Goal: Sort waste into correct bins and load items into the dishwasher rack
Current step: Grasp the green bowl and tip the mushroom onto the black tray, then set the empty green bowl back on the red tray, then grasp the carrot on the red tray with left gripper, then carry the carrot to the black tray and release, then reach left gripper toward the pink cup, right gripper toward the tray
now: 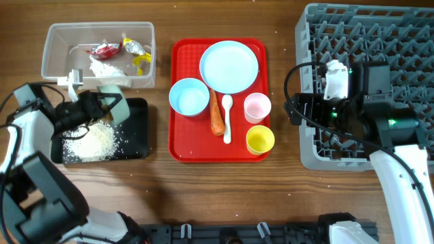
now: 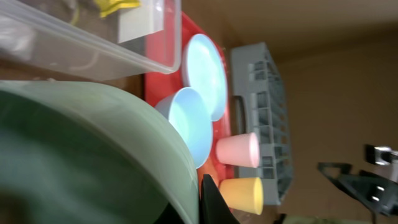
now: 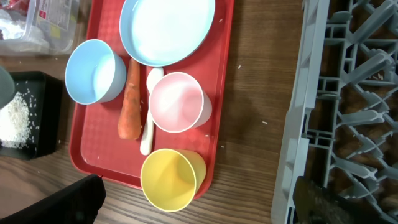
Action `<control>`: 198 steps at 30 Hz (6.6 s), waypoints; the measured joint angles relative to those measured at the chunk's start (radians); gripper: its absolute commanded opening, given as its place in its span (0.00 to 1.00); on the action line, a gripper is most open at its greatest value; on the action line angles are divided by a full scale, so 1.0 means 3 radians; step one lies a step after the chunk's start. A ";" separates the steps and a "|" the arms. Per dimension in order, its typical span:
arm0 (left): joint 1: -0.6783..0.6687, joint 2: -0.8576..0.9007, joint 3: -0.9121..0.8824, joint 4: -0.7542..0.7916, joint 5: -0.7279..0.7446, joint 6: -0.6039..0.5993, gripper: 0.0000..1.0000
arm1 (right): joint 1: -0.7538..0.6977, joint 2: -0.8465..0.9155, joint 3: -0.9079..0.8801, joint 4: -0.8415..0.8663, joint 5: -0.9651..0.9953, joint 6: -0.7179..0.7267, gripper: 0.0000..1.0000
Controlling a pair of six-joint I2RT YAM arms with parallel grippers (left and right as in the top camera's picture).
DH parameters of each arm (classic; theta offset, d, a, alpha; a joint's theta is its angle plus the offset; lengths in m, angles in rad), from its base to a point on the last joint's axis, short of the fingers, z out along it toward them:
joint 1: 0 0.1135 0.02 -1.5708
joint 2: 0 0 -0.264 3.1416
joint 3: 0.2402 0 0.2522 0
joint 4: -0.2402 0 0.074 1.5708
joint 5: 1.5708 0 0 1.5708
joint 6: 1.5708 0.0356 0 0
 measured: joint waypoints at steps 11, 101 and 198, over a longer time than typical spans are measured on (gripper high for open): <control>0.0009 0.0409 -0.0009 -0.0052 0.0889 0.0375 0.04 | 0.0000 0.0000 0.0000 -0.0004 0.0000 0.0000 1.00; -0.3604 0.0879 0.0765 0.0267 -0.3677 -0.2323 0.13 | 0.0000 0.0000 0.0000 0.0001 0.0000 -0.0001 1.00; -0.3132 -0.0819 0.0613 0.0125 -0.3737 -0.1832 0.81 | 0.0000 0.0062 0.0000 0.0551 -0.0216 0.0072 0.94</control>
